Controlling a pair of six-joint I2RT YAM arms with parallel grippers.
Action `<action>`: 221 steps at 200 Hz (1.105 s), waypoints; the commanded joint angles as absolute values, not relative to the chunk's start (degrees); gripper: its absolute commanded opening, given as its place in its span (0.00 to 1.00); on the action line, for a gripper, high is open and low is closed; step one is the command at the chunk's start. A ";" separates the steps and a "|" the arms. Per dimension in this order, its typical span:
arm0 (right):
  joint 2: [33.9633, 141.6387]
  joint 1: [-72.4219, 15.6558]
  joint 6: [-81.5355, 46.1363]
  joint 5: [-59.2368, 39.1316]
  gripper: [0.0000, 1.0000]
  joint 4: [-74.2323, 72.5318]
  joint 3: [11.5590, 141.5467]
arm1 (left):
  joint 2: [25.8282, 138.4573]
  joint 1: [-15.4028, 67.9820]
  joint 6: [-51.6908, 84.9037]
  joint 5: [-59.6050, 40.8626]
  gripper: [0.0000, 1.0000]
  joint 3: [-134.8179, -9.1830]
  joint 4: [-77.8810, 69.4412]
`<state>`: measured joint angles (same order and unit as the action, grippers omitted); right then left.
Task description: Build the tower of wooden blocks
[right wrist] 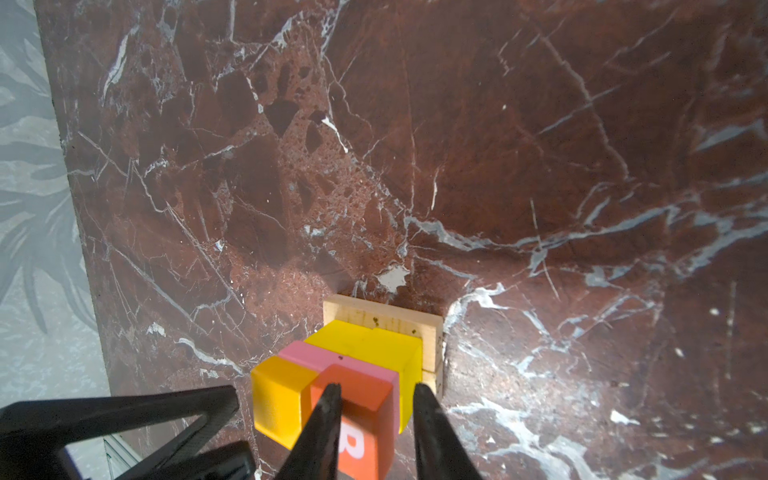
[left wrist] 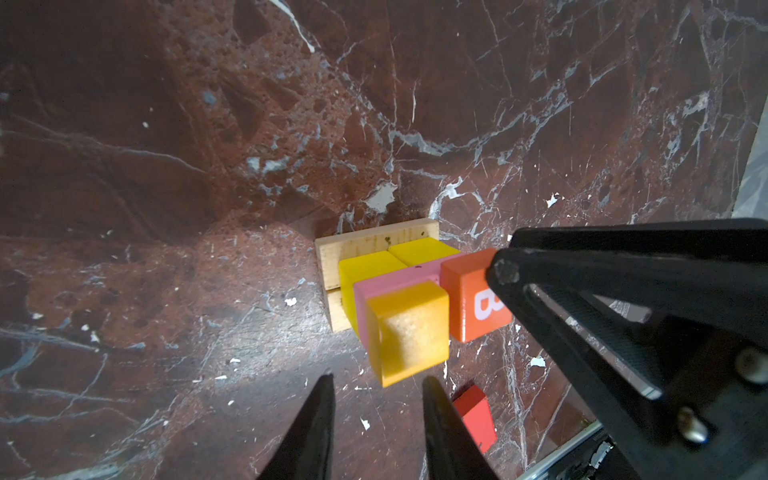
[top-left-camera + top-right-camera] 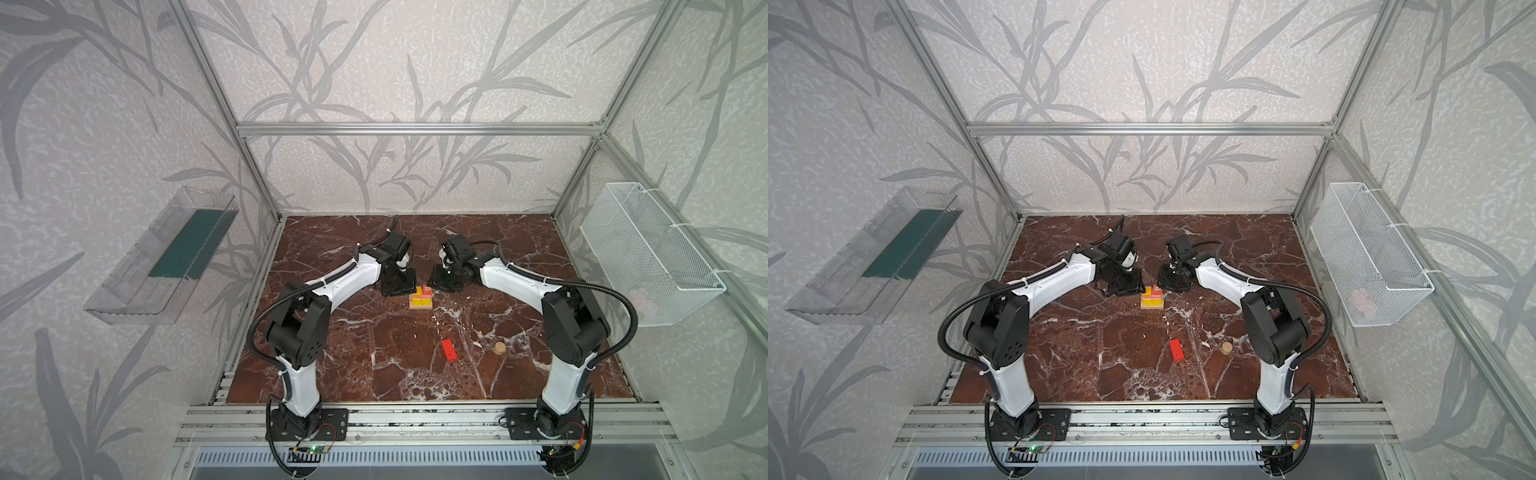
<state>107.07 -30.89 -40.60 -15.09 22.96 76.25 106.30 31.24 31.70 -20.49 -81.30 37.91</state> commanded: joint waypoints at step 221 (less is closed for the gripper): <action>99.76 -31.18 -40.23 -12.57 0.29 24.16 73.41 | 105.02 31.64 31.09 -19.37 0.34 -83.34 40.20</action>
<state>103.85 -31.03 -41.06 -13.87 22.15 74.37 106.63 31.48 32.03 -20.80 -81.32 38.06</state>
